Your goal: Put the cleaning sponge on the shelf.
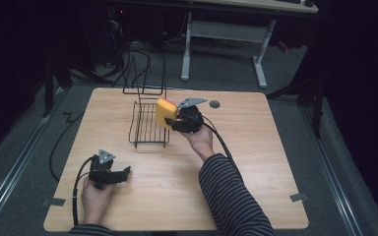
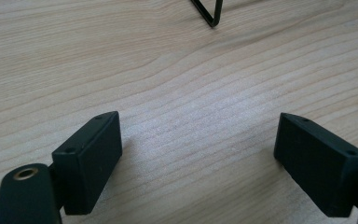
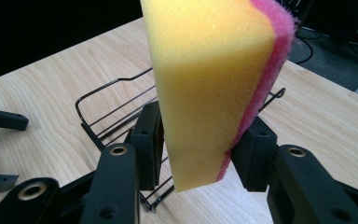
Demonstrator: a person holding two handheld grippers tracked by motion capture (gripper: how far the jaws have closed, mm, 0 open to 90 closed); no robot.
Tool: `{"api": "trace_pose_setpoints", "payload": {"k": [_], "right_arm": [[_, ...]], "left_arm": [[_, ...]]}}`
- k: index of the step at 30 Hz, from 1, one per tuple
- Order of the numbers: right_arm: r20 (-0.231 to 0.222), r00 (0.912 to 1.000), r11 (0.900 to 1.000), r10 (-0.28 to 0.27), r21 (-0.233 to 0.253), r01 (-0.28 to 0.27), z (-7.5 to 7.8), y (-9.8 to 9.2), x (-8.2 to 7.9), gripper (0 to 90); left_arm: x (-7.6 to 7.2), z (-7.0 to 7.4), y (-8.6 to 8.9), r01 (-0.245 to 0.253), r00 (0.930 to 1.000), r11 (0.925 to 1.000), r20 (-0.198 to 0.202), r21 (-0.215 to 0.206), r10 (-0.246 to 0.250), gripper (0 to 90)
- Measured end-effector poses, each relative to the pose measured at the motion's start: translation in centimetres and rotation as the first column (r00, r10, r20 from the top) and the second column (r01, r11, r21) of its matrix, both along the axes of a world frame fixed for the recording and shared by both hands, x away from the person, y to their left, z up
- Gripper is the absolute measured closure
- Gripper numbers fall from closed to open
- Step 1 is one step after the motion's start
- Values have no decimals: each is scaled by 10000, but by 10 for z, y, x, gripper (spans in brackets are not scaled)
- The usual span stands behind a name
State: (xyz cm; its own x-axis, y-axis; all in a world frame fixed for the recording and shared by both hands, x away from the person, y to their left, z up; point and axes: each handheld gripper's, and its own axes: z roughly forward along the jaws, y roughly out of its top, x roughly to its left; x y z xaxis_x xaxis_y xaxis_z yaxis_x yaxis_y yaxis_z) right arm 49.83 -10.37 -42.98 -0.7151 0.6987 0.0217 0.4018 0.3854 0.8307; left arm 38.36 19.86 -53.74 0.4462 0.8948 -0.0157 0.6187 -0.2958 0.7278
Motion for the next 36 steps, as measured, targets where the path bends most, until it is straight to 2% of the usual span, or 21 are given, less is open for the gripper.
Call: {"api": "trace_pose_setpoints", "payload": {"k": [23,36], "right_arm": [[-284,9988,9988,389,-279,-397,-13,35,8,586],[-497,9979,9974,411,-573,-440,-24,45,14,583]], "left_arm": [[0,0,0,-13,10000,10000,-6,19,13,158],[0,0,0,-29,10000,10000,7,17,29,158]]}}
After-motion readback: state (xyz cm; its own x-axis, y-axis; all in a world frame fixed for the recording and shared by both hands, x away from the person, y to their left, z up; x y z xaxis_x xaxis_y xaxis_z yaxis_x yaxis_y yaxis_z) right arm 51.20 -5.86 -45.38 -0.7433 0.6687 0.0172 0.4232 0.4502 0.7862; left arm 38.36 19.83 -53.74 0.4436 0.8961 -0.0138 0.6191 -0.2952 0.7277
